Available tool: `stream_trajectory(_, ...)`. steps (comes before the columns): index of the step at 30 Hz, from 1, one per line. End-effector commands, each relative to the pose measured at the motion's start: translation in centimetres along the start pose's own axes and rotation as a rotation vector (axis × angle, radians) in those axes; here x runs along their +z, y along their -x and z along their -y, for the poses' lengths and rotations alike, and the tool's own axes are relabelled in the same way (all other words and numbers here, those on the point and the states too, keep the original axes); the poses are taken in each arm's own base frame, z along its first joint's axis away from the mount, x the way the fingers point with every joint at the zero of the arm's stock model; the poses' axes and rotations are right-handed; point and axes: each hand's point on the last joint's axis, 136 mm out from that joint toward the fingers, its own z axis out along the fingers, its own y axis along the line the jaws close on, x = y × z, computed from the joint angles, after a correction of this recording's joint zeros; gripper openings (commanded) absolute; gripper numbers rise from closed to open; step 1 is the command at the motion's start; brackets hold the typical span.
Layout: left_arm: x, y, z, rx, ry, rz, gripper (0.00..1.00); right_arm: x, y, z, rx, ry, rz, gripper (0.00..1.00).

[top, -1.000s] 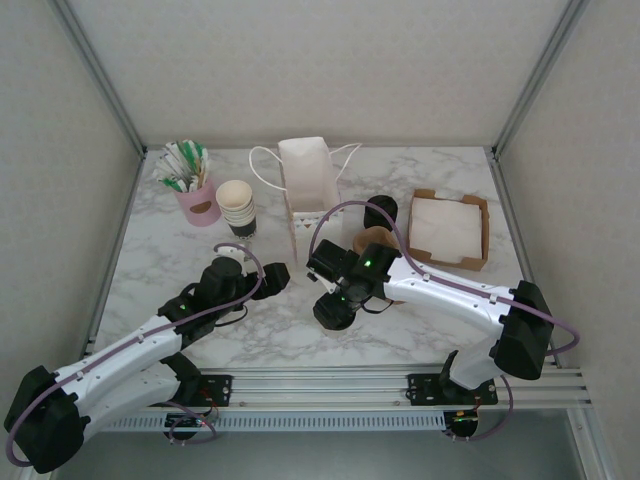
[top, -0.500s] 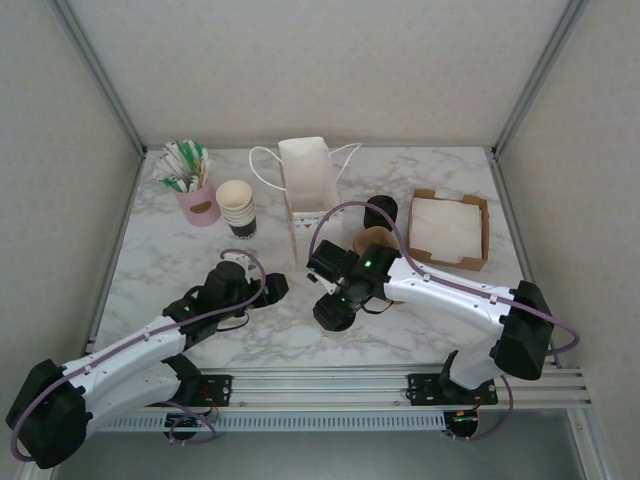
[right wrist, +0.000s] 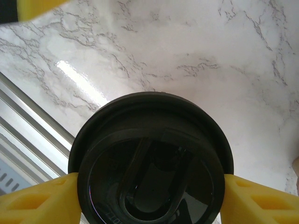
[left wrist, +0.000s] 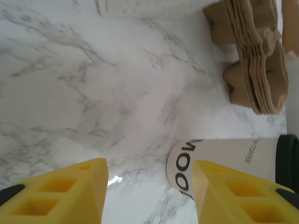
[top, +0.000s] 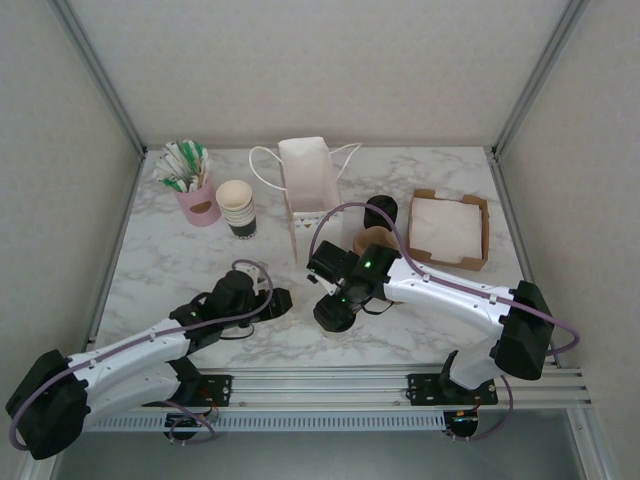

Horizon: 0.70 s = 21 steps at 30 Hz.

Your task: Pack the takeout coffee

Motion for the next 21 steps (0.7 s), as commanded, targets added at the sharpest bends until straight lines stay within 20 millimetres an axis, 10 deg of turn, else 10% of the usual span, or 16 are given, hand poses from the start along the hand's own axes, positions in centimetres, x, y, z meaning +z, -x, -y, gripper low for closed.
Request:
stream_trajectory(1, 0.5, -1.3, 0.4, -0.014, -0.026, -0.036, 0.47, 1.2, -2.3, -0.3, -0.020, -0.009, -0.094, 0.69)
stream_trajectory(21, 1.7, -3.0, 2.2, -0.002, -0.056, -0.055, 0.40, 3.1, -3.5, 0.0, -0.015, -0.063, -0.149, 0.69)
